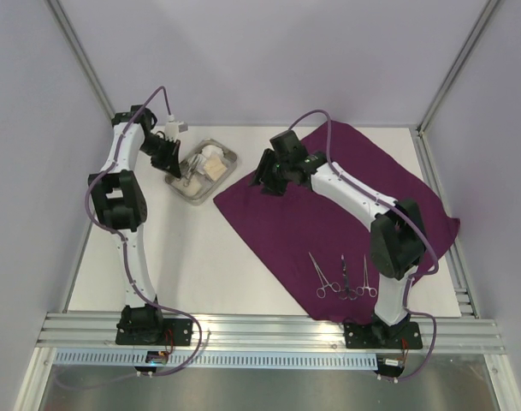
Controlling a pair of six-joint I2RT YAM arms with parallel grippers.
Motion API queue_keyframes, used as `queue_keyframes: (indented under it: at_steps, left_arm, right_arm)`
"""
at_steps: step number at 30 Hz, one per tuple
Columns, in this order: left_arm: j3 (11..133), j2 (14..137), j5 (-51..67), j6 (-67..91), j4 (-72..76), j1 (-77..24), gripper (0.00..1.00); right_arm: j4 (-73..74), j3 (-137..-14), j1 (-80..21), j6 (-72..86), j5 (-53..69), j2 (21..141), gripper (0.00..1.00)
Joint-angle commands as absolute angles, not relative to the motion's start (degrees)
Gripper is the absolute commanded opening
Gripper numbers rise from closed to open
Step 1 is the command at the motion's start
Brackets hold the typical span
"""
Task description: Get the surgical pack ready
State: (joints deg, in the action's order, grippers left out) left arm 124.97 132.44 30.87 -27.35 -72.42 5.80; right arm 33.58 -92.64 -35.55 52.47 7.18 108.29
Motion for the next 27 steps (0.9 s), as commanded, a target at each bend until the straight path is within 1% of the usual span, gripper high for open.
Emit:
queue_keyframes:
  at_steps: [1, 8, 13, 16, 17, 19, 20, 24, 25, 27]
  left_arm:
    - [128.8, 133.2, 32.8, -29.5, -73.7, 6.4, 0.00]
    - [130.4, 137.3, 33.6, -30.4, -75.1, 6.4, 0.00]
    - [131.7, 138.4, 31.9, -30.1, -73.0, 6.4, 0.01]
    - [132.7, 138.5, 30.9, -29.4, -71.3, 6.4, 0.07]
    - [133.0, 138.4, 30.2, -29.4, -70.5, 6.4, 0.12]
    - [132.9, 138.3, 29.4, -29.0, -69.6, 6.4, 0.15]
    - [132.9, 138.3, 28.7, -28.6, -68.8, 6.4, 0.19]
    - [132.6, 138.4, 25.9, -27.6, -67.0, 6.4, 0.29]
    - [132.6, 138.5, 25.5, -27.5, -66.4, 6.3, 0.31]
    - [132.6, 138.5, 23.6, -26.8, -65.7, 6.4, 0.32]
  right_arm:
    - [33.6, -92.0, -35.4, 51.2, 7.9, 105.6, 0.51]
    - [34.1, -92.0, -35.4, 51.0, 8.3, 105.9, 0.51]
    - [34.4, -92.2, -35.4, 50.7, 8.2, 105.9, 0.51]
    - [34.5, -92.3, -35.4, 50.7, 8.2, 106.0, 0.51]
    - [34.5, -92.3, -35.4, 50.7, 8.2, 106.0, 0.51]
    - [34.5, -92.3, -35.4, 50.5, 8.2, 106.1, 0.51]
    - [34.5, -92.4, -35.4, 50.5, 8.2, 106.1, 0.51]
    - [34.7, -92.4, -35.4, 50.3, 8.3, 106.3, 0.51]
    - [34.8, -92.4, -35.4, 50.1, 8.2, 106.2, 0.51]
    - [34.7, -92.4, -35.4, 50.1, 8.3, 106.2, 0.51]
